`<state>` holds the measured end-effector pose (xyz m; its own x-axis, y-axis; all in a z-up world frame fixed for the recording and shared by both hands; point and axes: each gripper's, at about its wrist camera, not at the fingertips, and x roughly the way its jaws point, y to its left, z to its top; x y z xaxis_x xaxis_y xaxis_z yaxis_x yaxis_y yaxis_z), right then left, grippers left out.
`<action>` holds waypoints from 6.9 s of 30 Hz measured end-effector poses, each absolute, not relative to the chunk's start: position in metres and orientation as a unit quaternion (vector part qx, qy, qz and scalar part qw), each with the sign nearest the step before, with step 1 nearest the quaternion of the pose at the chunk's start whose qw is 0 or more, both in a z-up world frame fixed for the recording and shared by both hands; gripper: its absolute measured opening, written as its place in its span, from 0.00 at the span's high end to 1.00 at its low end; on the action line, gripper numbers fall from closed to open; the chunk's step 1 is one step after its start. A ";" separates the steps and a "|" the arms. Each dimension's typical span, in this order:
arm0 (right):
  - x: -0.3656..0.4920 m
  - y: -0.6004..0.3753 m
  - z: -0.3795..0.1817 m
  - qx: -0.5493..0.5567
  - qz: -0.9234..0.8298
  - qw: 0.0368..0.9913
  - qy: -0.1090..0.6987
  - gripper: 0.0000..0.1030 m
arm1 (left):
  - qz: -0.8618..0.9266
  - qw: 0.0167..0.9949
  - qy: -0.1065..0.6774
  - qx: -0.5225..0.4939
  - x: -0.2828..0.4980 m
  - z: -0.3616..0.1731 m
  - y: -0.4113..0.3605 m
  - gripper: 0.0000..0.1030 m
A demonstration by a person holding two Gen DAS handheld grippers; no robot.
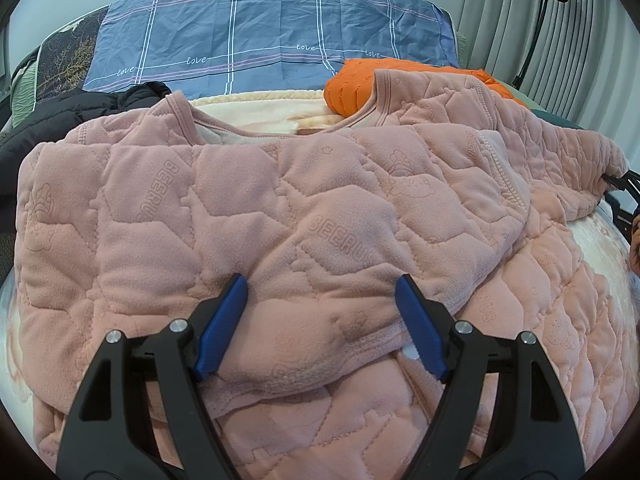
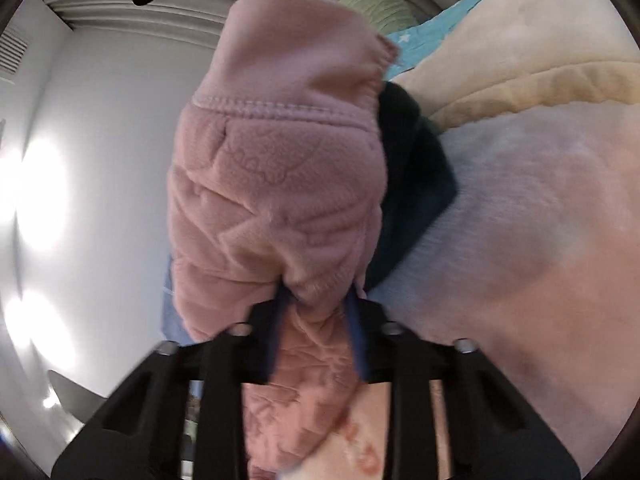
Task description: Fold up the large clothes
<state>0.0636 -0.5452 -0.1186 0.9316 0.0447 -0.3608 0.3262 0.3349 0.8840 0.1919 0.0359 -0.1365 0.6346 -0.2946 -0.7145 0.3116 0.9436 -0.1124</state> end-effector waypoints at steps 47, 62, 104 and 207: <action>0.144 -0.165 -0.066 0.068 0.140 0.908 0.389 0.41 | -0.111 0.950 0.278 -0.090 0.162 -0.030 0.168 0.67; 0.156 -0.136 -0.049 -0.011 0.095 0.931 0.352 0.42 | -0.097 0.954 0.282 -0.032 0.151 -0.037 0.137 0.50; 0.009 -0.275 -0.108 0.141 0.085 0.877 0.452 0.34 | -0.147 0.883 0.446 0.011 -0.003 -0.149 0.173 0.17; -0.038 -0.290 0.005 0.255 0.199 0.914 0.245 0.89 | -0.164 0.941 0.263 -0.139 -0.027 -0.011 0.199 0.81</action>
<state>-0.0378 -0.2898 0.0054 0.8005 0.4894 -0.3460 -0.2390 0.7901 0.5645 -0.0275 0.1993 -0.0108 0.8084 -0.3809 -0.4487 0.2348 0.9078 -0.3474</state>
